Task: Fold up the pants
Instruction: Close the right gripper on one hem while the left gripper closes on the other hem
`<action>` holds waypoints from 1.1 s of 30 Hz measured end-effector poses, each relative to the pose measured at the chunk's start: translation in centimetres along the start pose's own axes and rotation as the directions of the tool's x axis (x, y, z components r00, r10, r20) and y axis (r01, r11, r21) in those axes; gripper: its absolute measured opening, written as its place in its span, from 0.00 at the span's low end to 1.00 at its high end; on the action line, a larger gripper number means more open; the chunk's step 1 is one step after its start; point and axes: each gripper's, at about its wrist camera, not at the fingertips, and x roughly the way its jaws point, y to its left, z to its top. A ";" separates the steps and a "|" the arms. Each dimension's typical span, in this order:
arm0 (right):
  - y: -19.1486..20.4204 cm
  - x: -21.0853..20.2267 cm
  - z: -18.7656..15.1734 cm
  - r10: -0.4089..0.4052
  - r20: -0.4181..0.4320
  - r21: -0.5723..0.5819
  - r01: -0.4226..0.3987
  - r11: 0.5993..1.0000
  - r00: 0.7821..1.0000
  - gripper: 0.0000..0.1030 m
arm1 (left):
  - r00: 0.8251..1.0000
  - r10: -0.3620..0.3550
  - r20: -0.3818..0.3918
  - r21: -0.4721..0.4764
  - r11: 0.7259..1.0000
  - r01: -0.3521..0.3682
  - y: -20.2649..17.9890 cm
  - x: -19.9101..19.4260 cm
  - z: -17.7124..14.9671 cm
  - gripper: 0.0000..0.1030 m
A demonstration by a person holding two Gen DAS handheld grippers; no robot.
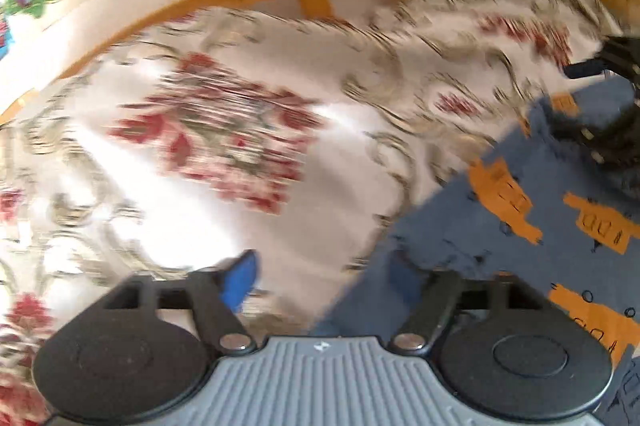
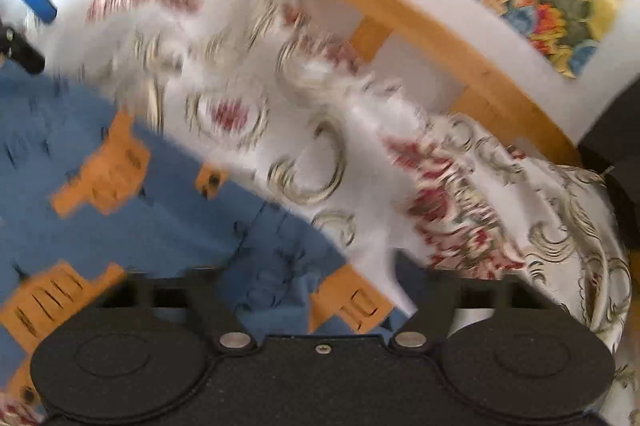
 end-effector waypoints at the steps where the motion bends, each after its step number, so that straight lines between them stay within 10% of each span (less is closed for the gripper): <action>1: -0.3 -0.7 0.2 0.010 0.029 0.018 -0.011 1.000 1.000 0.91 | 1.000 -0.008 0.010 -0.006 1.000 0.008 1.2 -0.5 0.2 0.96; 5: -0.7 -2.0 1.5 0.204 0.117 0.028 -0.208 0.978 0.972 0.99 | 0.994 -0.106 -0.011 0.007 0.994 0.106 5.4 -2.4 -0.3 0.99; 10: 0.6 0.1 4.4 0.513 0.077 -0.023 -0.512 0.858 0.855 0.99 | 0.965 -0.216 -0.151 -0.040 0.976 0.213 7.4 -1.9 -1.4 0.96; 16: 3.7 2.0 7.4 0.627 -0.025 -0.143 -0.624 0.769 0.779 0.90 | 0.956 -0.181 -0.233 0.088 0.975 0.206 5.5 -2.0 -1.6 0.77; 21: 6.4 2.8 8.8 0.570 -0.086 -0.237 -0.573 0.785 0.817 0.78 | 0.940 -0.163 -0.301 0.151 0.965 0.215 3.5 -1.5 -2.2 0.60; 33: 6.6 2.9 8.1 0.464 -0.185 -0.296 -0.499 0.815 0.866 0.01 | 0.944 -0.124 -0.306 0.059 0.987 0.148 3.8 -1.5 -2.4 0.07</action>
